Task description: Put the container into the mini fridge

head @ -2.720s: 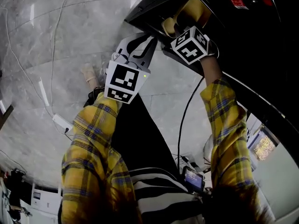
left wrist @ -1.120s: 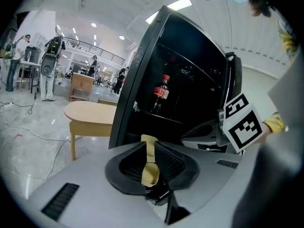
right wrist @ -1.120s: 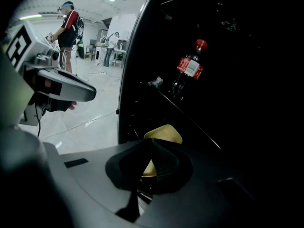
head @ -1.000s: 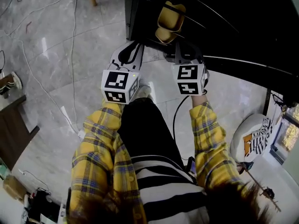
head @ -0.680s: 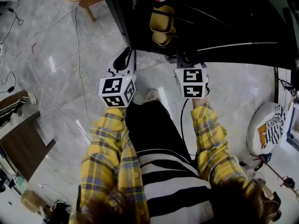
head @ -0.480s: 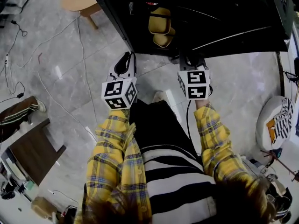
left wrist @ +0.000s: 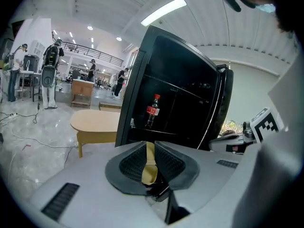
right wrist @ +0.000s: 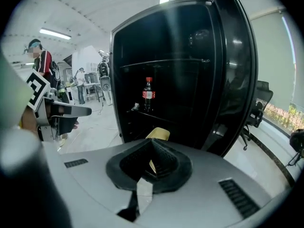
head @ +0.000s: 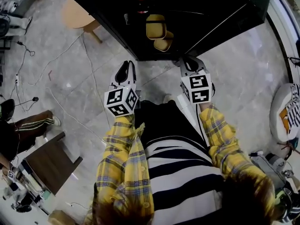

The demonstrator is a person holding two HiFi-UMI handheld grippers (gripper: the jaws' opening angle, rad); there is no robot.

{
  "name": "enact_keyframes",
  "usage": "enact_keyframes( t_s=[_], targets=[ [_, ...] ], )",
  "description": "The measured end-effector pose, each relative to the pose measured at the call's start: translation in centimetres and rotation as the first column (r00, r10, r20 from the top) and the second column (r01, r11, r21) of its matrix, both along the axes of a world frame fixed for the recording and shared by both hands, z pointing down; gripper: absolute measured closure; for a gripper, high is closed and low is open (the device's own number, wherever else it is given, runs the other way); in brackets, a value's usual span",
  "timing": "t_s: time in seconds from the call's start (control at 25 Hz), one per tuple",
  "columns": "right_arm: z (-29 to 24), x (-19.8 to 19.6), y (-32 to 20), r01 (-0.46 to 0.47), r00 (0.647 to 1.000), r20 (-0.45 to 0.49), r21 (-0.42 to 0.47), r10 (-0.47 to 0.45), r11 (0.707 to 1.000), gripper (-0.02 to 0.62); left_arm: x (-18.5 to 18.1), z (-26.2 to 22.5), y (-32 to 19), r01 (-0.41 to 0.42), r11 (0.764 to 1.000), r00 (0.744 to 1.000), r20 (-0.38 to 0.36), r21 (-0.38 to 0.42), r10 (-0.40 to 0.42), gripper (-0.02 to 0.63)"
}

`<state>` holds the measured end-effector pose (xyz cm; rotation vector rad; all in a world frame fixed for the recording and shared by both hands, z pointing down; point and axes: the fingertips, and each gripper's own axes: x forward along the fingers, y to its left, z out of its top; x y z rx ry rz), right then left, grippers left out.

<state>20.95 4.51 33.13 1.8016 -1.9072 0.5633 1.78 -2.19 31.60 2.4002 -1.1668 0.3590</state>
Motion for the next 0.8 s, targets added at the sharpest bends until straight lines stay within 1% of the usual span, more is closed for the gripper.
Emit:
enact_keyframes(
  t_s=[0.24,0.56,0.8],
  targets=[
    [-1.3,-0.3,0.2,0.000,1.000,0.030,0.022,-0.001,1.000,0.569,-0.4,-1.2,0.4,-0.004,1.000,1.000,0.016,0.013,0.003,0.543],
    [-1.9,-1.1,-0.7,0.026,0.999,0.024,0.040,-0.027,0.999,0.569,-0.8,-1.5,0.3,0.007,1.000,1.000,0.015,0.022,-0.007,0.543],
    [-1.9,-2.7,-1.9,0.029,0.999,0.040,0.056,-0.031,0.998,0.569,-2.0,-1.7,-0.3,-0.006,1.000,0.999,0.039,0.030,0.005,0.543]
  ],
)
